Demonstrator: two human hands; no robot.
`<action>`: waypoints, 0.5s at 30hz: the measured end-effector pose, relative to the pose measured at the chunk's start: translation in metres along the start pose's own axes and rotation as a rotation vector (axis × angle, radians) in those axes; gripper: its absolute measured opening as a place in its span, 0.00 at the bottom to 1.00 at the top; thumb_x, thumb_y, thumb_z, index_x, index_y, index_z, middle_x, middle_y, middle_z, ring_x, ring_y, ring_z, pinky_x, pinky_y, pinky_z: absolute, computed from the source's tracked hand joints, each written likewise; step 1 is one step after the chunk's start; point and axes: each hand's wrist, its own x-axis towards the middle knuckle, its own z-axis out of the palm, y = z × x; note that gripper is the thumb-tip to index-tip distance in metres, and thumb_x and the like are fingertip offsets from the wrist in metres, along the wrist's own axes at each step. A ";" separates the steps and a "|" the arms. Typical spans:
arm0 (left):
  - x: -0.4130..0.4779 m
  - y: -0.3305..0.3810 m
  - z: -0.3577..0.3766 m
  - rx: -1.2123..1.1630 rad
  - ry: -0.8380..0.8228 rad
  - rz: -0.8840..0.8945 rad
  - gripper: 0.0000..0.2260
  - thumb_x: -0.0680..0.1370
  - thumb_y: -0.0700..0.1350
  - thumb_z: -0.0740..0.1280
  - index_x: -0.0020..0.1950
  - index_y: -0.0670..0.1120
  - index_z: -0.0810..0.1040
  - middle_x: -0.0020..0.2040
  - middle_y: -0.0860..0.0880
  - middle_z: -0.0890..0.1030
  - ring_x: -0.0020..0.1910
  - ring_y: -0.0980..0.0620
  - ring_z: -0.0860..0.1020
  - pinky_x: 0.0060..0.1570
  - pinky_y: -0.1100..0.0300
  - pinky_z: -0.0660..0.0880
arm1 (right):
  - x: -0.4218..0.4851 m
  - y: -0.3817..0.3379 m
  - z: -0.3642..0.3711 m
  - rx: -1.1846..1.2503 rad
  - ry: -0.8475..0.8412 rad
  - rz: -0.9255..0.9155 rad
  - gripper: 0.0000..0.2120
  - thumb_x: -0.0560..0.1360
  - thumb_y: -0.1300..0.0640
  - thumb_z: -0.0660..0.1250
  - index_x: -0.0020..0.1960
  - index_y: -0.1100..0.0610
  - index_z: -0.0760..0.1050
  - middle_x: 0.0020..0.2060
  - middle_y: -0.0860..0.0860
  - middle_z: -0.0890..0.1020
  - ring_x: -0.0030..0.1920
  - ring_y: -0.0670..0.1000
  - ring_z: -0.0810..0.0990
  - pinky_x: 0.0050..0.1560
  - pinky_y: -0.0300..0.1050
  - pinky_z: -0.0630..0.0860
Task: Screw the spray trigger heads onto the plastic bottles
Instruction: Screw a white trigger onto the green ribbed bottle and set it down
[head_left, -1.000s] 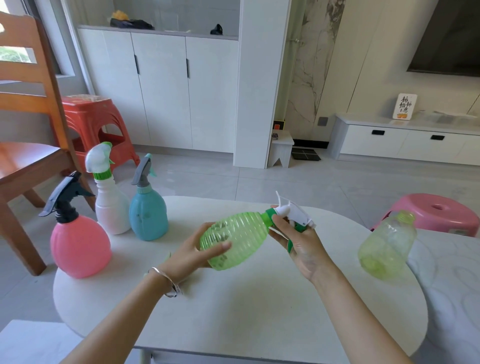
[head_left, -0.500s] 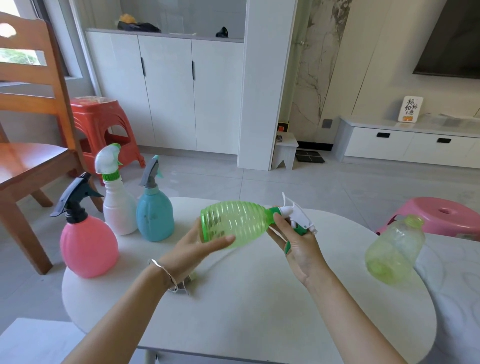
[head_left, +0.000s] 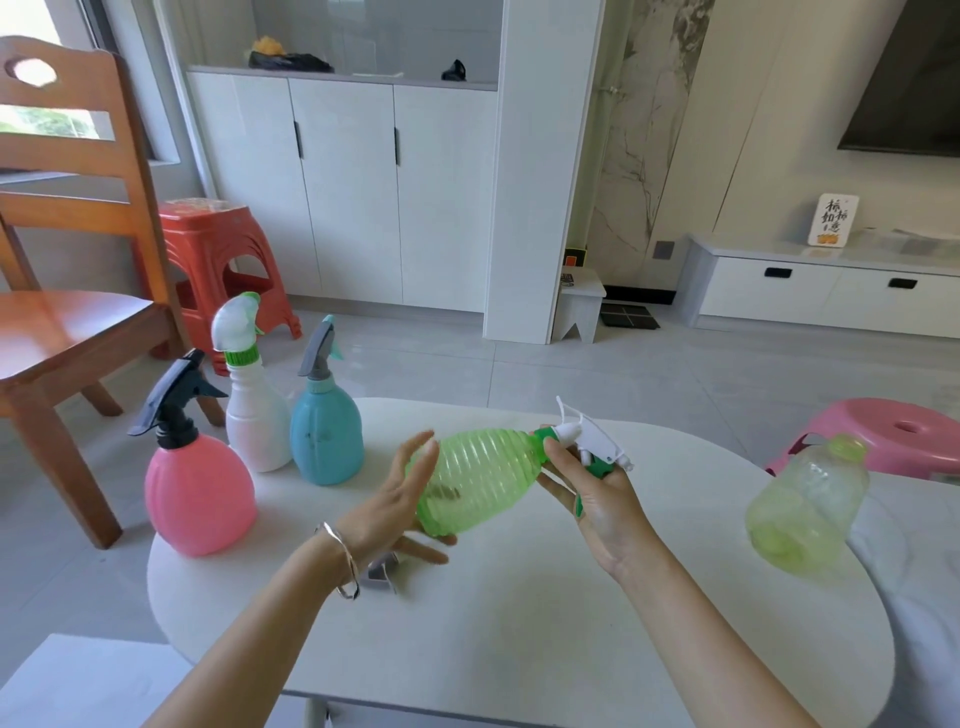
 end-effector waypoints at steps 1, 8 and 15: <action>-0.001 -0.002 0.000 0.047 0.061 0.077 0.39 0.69 0.58 0.67 0.74 0.60 0.49 0.71 0.53 0.63 0.48 0.64 0.79 0.39 0.62 0.81 | 0.000 0.000 0.000 0.022 0.008 0.003 0.18 0.66 0.56 0.72 0.55 0.57 0.79 0.53 0.54 0.83 0.57 0.53 0.80 0.56 0.45 0.77; -0.006 0.003 0.002 -0.130 -0.067 -0.037 0.38 0.64 0.67 0.60 0.71 0.68 0.47 0.68 0.56 0.62 0.63 0.48 0.73 0.44 0.54 0.81 | 0.002 -0.002 0.003 0.036 0.016 -0.013 0.22 0.64 0.54 0.73 0.57 0.59 0.78 0.54 0.56 0.83 0.58 0.52 0.80 0.61 0.48 0.75; 0.001 0.001 -0.002 -0.128 0.136 0.208 0.34 0.59 0.60 0.78 0.61 0.49 0.76 0.57 0.49 0.82 0.58 0.50 0.80 0.59 0.57 0.75 | 0.006 -0.005 0.005 0.100 0.033 -0.072 0.22 0.65 0.56 0.72 0.58 0.60 0.77 0.54 0.56 0.81 0.60 0.55 0.79 0.53 0.43 0.79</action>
